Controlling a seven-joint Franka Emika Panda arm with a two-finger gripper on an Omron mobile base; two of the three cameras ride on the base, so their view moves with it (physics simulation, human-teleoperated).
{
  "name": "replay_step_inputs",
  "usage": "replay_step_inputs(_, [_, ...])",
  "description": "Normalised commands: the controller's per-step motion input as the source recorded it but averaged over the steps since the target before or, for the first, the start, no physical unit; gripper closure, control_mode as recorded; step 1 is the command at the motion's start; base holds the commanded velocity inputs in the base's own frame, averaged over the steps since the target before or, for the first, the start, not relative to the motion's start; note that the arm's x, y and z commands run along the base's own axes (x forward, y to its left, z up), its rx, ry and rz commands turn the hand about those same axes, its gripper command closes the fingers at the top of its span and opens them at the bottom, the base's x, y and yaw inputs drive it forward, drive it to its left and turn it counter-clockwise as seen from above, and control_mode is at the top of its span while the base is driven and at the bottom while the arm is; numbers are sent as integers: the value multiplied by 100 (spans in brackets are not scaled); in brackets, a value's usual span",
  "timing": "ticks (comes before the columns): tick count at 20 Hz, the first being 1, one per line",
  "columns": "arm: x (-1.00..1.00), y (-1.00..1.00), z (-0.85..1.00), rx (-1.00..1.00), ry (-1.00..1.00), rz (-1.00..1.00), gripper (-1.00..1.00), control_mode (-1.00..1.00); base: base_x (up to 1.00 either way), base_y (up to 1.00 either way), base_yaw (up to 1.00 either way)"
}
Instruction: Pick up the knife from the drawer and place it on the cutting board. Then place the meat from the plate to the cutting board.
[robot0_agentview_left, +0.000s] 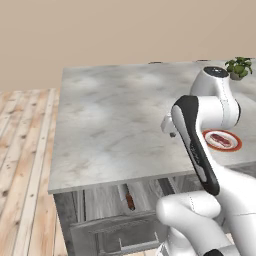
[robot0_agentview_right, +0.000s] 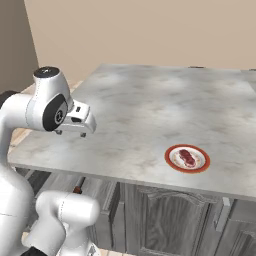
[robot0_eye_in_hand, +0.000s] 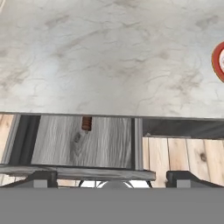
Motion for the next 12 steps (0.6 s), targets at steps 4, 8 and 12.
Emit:
replay_step_inputs(4, [-30, 0, 0, 0, 6, 0, -100, -100, 0, 0, 0])
replay_step_inputs(8, [-38, -4, 0, 0, 5, 0, -100, -100, 0, 0, 0])
replay_step_inputs(12, [0, 0, 0, 0, 0, 0, -100, 100, -62, -70, 0])
